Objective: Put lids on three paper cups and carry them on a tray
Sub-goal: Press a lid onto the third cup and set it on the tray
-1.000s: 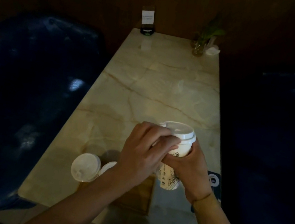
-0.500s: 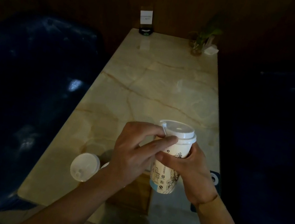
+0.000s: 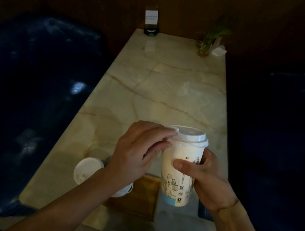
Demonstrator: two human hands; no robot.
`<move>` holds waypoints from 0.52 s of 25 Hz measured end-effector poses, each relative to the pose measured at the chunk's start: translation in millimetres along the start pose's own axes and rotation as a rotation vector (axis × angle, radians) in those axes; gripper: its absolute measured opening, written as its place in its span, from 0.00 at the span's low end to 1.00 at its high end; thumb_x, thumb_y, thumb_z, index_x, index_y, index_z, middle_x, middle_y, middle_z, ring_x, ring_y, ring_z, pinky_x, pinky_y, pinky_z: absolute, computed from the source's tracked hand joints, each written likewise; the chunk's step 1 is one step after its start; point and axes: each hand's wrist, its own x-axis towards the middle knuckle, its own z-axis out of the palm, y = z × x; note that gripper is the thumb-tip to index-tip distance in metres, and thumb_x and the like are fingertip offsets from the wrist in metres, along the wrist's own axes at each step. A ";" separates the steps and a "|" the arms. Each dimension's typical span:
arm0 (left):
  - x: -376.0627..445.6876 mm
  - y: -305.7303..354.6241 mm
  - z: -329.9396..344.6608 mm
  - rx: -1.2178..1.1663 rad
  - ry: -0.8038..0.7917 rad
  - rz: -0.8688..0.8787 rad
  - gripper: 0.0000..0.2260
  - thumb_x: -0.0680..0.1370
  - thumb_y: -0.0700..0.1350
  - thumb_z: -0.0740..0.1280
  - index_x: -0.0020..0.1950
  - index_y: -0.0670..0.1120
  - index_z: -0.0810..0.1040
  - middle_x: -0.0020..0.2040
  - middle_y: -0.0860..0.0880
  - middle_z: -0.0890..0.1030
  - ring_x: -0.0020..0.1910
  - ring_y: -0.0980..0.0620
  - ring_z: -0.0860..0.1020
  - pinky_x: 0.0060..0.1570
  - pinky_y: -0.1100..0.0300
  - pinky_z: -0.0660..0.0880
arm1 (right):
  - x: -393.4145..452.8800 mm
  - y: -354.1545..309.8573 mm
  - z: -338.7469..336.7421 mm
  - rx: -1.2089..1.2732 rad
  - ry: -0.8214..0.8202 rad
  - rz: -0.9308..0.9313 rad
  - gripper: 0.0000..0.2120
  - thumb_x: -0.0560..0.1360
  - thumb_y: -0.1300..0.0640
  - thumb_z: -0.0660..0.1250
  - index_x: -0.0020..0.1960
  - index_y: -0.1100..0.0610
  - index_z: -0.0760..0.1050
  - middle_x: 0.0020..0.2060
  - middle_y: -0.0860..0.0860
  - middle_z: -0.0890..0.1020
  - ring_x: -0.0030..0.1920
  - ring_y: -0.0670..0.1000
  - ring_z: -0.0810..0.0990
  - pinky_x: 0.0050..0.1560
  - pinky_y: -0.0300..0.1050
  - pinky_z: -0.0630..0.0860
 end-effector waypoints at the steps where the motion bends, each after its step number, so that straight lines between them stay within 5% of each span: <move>1: 1.0 0.6 -0.5 -0.028 -0.002 -0.011 0.09 0.78 0.41 0.70 0.58 0.45 0.77 0.52 0.49 0.81 0.51 0.53 0.79 0.54 0.62 0.77 | -0.1 0.6 0.1 0.018 -0.001 0.006 0.29 0.62 0.62 0.77 0.62 0.60 0.75 0.52 0.60 0.85 0.53 0.59 0.85 0.49 0.50 0.82; 5: 2.7 -0.6 -1.8 -0.037 0.001 0.004 0.07 0.76 0.38 0.72 0.53 0.43 0.79 0.48 0.44 0.82 0.49 0.51 0.80 0.52 0.58 0.78 | 1.5 5.8 4.0 0.058 0.024 0.027 0.35 0.61 0.60 0.77 0.66 0.61 0.71 0.54 0.61 0.84 0.54 0.61 0.84 0.49 0.52 0.82; 13: 2.8 4.1 2.3 0.084 -0.034 -0.019 0.06 0.77 0.41 0.72 0.50 0.40 0.85 0.47 0.44 0.82 0.46 0.47 0.80 0.46 0.49 0.78 | 6.6 6.5 12.5 -0.151 0.073 0.021 0.28 0.61 0.59 0.78 0.59 0.56 0.75 0.49 0.55 0.87 0.50 0.53 0.86 0.47 0.46 0.83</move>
